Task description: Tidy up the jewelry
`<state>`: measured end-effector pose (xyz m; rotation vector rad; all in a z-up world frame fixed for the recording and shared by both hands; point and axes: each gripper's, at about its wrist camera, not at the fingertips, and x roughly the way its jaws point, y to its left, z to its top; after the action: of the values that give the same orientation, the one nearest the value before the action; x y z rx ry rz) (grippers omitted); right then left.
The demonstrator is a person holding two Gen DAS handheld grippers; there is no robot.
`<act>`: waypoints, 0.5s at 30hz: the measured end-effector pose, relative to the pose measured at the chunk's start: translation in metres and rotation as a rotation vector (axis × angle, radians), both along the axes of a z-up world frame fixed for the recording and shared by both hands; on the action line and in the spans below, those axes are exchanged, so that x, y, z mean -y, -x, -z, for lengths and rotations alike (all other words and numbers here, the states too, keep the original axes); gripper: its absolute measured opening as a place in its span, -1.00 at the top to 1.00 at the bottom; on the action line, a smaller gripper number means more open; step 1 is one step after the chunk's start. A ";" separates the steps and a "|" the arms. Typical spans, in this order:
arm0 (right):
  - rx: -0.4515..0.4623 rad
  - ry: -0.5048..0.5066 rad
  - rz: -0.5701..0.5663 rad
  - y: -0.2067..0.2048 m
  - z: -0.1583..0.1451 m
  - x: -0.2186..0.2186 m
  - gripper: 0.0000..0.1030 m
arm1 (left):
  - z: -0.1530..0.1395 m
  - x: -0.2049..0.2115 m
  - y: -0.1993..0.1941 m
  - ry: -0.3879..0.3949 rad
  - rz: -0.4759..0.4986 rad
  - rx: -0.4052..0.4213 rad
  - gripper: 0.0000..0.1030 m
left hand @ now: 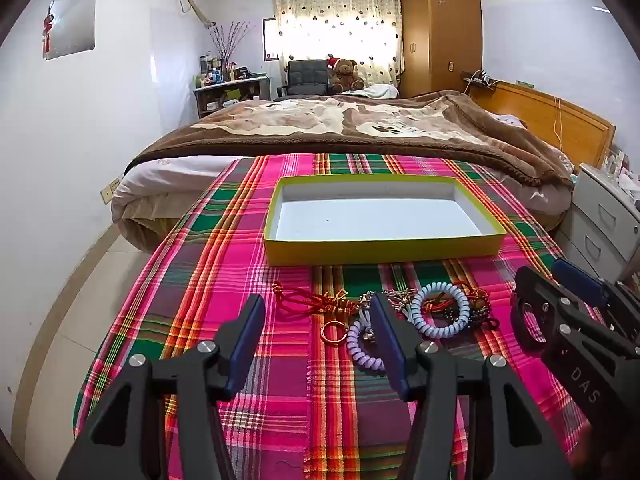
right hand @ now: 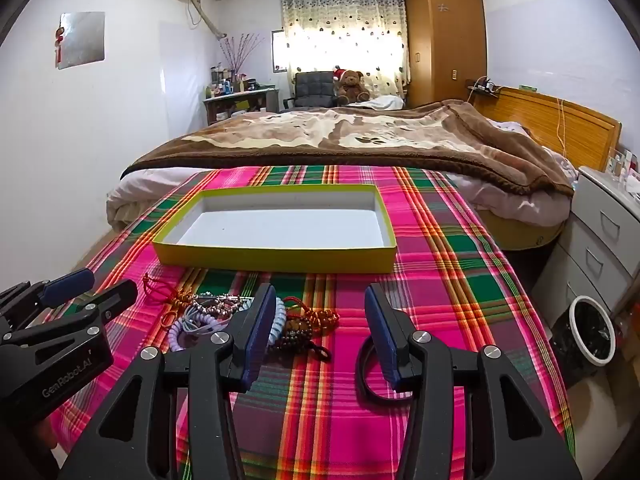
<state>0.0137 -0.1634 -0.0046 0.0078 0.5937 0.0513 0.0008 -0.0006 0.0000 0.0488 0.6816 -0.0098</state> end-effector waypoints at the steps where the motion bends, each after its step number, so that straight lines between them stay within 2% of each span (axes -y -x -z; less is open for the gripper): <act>1: 0.001 0.002 0.000 0.000 0.000 0.000 0.09 | 0.000 0.001 -0.001 -0.001 -0.002 0.000 -0.10; 11: 0.006 -0.009 0.002 0.002 0.000 0.002 0.09 | -0.002 0.010 0.006 0.002 -0.011 0.027 -0.10; 15: 0.006 -0.010 0.002 0.003 -0.001 0.002 0.09 | -0.003 -0.001 0.005 0.021 -0.014 0.021 -0.10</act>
<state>0.0107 -0.1652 -0.0038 0.0176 0.5872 0.0522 -0.0038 0.0004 0.0026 0.0241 0.6604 -0.0030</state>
